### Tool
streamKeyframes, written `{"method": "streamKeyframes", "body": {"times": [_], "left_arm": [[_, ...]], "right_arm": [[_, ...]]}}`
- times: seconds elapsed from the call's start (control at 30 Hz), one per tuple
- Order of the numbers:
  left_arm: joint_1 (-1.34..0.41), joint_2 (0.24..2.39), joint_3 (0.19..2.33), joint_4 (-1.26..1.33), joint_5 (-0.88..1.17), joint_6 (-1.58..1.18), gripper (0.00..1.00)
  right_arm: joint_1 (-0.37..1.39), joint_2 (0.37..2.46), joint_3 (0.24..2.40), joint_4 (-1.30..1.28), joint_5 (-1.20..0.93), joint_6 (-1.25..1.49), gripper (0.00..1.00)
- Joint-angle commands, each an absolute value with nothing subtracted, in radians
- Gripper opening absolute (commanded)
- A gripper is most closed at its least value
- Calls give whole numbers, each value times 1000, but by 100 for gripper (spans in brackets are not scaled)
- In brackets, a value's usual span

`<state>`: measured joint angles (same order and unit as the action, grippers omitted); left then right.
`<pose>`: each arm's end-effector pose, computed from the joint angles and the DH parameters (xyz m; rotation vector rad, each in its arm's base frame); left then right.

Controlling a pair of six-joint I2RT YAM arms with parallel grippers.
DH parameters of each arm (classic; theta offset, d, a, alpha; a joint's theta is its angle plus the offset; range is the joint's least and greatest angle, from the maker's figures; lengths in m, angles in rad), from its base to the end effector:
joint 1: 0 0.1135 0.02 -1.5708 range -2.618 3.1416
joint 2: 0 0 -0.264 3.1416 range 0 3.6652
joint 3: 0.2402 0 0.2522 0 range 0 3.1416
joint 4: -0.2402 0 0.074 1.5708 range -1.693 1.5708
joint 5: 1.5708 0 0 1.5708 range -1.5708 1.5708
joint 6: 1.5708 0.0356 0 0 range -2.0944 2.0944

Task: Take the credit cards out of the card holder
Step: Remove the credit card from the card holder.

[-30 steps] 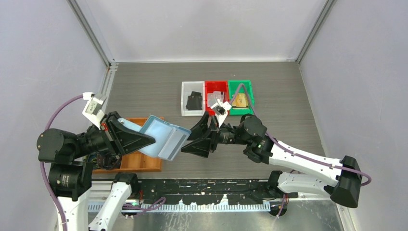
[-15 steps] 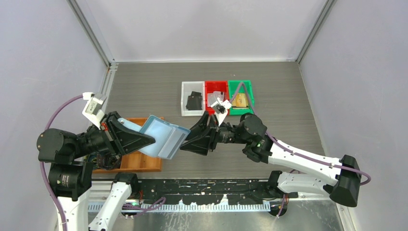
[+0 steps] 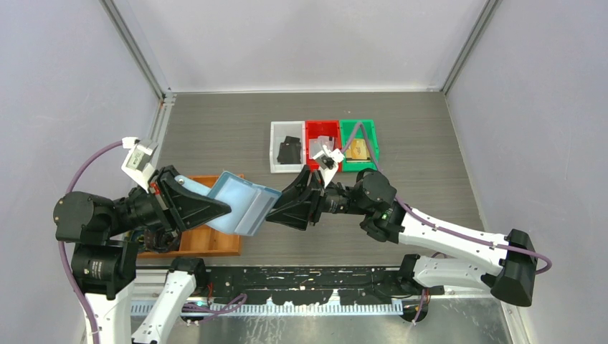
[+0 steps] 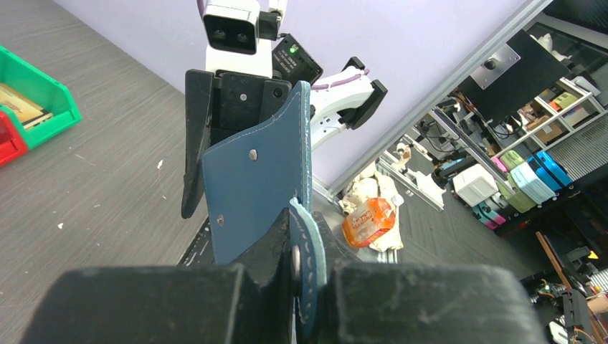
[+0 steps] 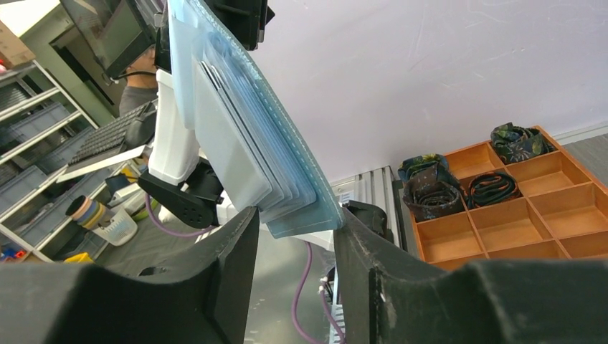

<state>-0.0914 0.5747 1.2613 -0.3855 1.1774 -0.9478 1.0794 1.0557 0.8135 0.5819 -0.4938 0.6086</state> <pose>0.0304 -0.0358 0.4847 0.5067 1.5916 -1.5515 0.0991 0.2209 0.3778 -0.8134 1.2477 1.7175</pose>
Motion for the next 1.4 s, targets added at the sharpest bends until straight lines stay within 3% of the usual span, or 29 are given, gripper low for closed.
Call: {"method": "streamKeyframes", "body": {"times": [0.0, 0.83, 1.27, 1.37], "left_arm": [[-89, 582, 1297, -356, 1160, -965, 0], [-90, 589, 1280, -351, 1173, -973, 0], [-89, 600, 1303, -339, 1185, -977, 0], [-89, 616, 1336, -339, 1188, -978, 0]], "right_arm": [[1092, 1052, 850, 664, -462, 582, 49], [1168, 1136, 905, 860, -450, 539, 65], [1169, 1101, 833, 1004, -486, 598, 68], [1169, 1064, 793, 990, -487, 589, 64]]}}
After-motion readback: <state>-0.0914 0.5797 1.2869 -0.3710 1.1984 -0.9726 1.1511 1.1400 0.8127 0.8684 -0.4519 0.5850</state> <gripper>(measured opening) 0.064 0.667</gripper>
